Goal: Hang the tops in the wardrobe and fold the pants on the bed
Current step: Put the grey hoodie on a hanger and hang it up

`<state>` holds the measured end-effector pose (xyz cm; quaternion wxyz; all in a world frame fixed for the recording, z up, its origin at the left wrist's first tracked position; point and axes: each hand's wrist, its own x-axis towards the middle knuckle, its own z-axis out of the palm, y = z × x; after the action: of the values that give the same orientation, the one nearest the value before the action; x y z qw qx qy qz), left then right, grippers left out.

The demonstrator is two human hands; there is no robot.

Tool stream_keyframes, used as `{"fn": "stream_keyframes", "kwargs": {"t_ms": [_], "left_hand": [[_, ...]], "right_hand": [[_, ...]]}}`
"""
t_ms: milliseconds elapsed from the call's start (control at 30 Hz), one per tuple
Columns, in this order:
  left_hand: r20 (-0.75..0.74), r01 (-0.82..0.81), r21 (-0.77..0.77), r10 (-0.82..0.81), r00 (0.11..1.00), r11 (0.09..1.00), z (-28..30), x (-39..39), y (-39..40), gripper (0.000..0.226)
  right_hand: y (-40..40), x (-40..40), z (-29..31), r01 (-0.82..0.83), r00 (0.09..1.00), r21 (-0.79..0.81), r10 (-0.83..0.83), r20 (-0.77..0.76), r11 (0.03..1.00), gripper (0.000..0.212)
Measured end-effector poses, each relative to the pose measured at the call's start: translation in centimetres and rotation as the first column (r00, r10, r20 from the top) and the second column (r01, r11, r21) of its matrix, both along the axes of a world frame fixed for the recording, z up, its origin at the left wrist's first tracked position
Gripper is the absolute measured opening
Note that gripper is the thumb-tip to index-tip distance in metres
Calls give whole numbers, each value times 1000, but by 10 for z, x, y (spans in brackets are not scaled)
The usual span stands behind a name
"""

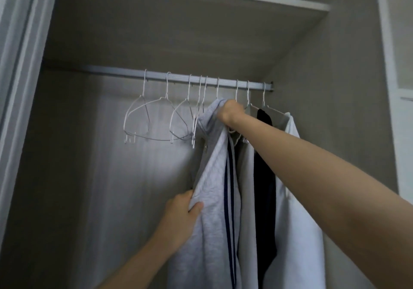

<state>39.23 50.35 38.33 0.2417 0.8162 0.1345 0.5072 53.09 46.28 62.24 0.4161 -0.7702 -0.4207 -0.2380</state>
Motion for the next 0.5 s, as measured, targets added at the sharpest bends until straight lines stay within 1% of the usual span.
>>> {"fn": "stream_keyframes", "kwargs": {"t_ms": [33,100,167,233,267,300,333,400,500], "left_hand": [[-7,-6,-1,6,1000,1000,0,-1,-1,15],[-30,-29,-17,29,999,999,0,-1,-10,24],[-57,-78,-24,77,995,997,0,-3,-19,21],[-85,-124,-34,120,989,992,0,-7,-34,12],[-105,-145,-36,141,984,989,-3,-10,-44,4],[-123,-171,-35,166,978,985,-3,-13,-51,4],[-139,-196,-41,189,972,980,-7,-16,-61,10],[-159,-240,-45,230,960,970,-14,-25,-84,23],[-150,-325,1,321,935,946,-28,-36,-124,41]], "right_hand": [[-3,-4,-5,3,999,-17,-2,53,1000,36],[-19,-9,-19,-28,996,-40,32,83,999,40],[-39,-17,-39,-50,992,-59,57,111,997,38],[-64,-25,-63,-110,984,-80,120,134,991,31],[-80,-29,-77,-154,979,-91,164,117,984,29],[-93,-33,-88,-206,972,-98,215,94,974,27],[-111,-36,-103,-264,961,-110,271,60,958,26],[-148,-39,-132,-359,932,-107,362,2,927,32],[-212,-44,-181,-450,893,-81,447,-48,890,37]]}}
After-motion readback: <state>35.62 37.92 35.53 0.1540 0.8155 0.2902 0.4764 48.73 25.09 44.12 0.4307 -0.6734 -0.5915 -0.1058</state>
